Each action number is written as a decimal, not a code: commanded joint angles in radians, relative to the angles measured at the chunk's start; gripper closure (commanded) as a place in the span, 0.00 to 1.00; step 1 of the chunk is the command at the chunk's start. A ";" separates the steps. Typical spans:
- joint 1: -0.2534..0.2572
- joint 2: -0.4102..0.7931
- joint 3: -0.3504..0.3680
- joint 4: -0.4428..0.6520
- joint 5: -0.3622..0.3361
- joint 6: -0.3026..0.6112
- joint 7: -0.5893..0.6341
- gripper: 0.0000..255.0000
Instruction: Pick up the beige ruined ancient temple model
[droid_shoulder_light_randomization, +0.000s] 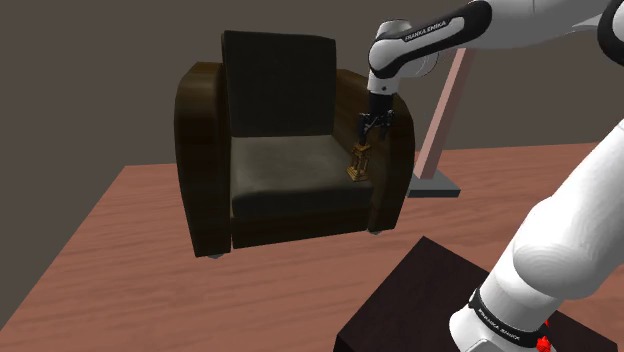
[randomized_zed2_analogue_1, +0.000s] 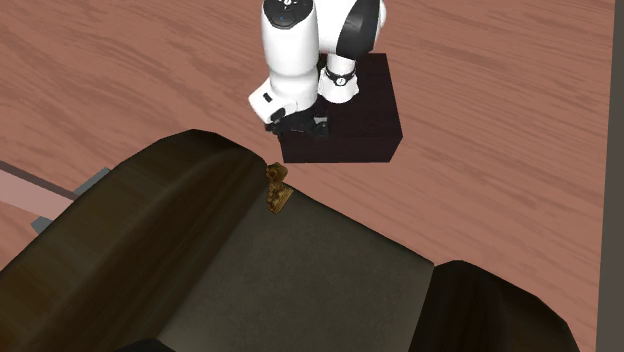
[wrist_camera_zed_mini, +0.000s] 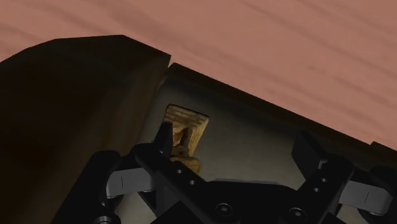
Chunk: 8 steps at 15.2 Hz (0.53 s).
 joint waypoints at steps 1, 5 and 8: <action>-0.006 0.073 -0.012 0.056 0.014 0.019 -0.016 0.00; -0.026 0.225 -0.033 0.191 0.052 0.040 -0.054 0.00; -0.039 0.300 -0.039 0.252 0.073 0.055 -0.072 0.00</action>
